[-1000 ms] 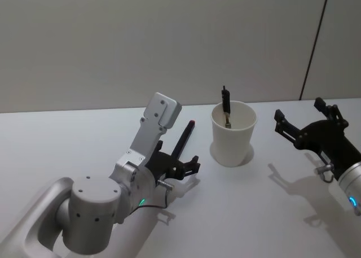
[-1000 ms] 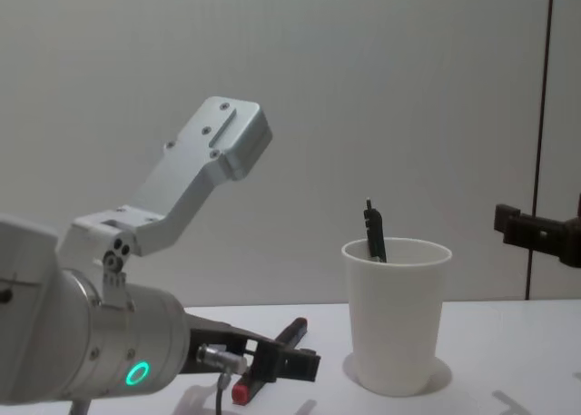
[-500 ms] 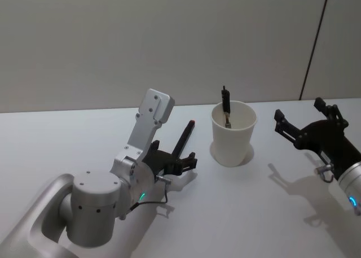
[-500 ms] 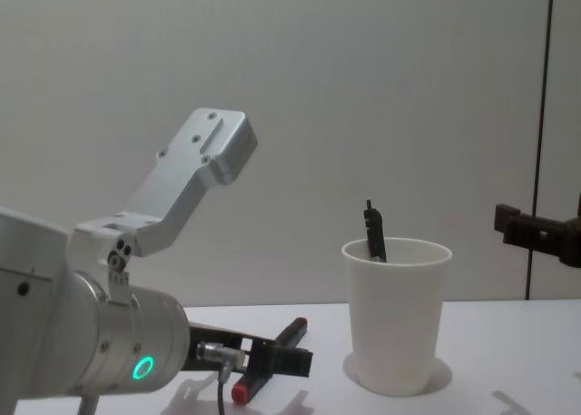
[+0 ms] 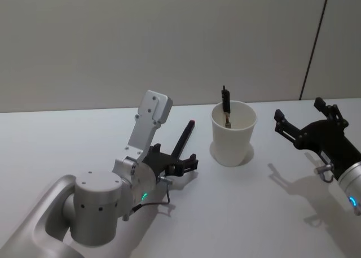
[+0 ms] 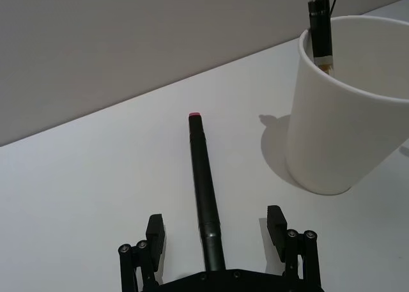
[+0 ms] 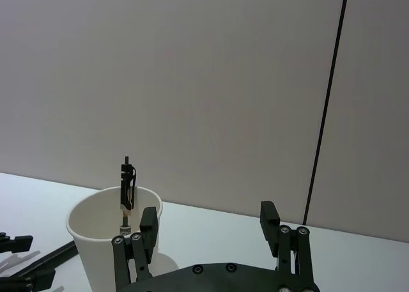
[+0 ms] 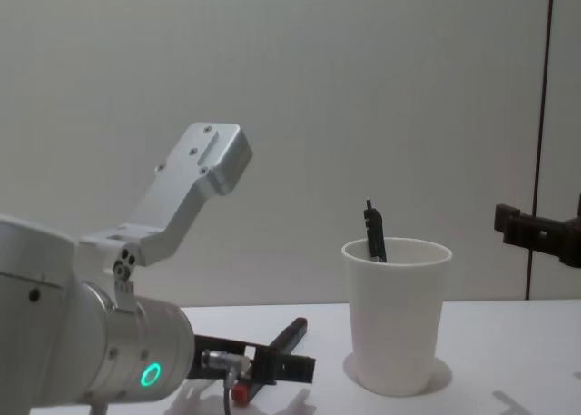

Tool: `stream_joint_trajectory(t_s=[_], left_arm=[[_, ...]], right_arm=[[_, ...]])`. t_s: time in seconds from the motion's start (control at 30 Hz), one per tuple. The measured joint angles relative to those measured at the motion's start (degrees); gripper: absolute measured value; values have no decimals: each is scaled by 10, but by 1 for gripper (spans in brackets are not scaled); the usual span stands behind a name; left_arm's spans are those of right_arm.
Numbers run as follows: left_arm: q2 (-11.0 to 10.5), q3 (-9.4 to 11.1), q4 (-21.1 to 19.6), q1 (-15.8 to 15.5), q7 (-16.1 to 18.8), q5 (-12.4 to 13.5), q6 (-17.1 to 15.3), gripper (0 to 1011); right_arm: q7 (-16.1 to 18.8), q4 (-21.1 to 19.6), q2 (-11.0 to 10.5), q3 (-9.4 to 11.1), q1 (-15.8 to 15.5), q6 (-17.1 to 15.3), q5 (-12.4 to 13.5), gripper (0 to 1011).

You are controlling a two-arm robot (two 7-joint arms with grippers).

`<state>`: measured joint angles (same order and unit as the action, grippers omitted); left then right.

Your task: Place the pen into the pen holder.

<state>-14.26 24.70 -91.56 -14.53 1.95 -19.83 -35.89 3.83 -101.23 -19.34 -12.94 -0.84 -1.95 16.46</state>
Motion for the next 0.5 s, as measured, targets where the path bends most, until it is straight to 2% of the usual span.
stream_joint_trajectory(t_s=[0.5], left_arm=[[8,-2,14,-6,-6,5,-7,1001]], right_arm=[[0,0,0,0,0,0,0,1001]])
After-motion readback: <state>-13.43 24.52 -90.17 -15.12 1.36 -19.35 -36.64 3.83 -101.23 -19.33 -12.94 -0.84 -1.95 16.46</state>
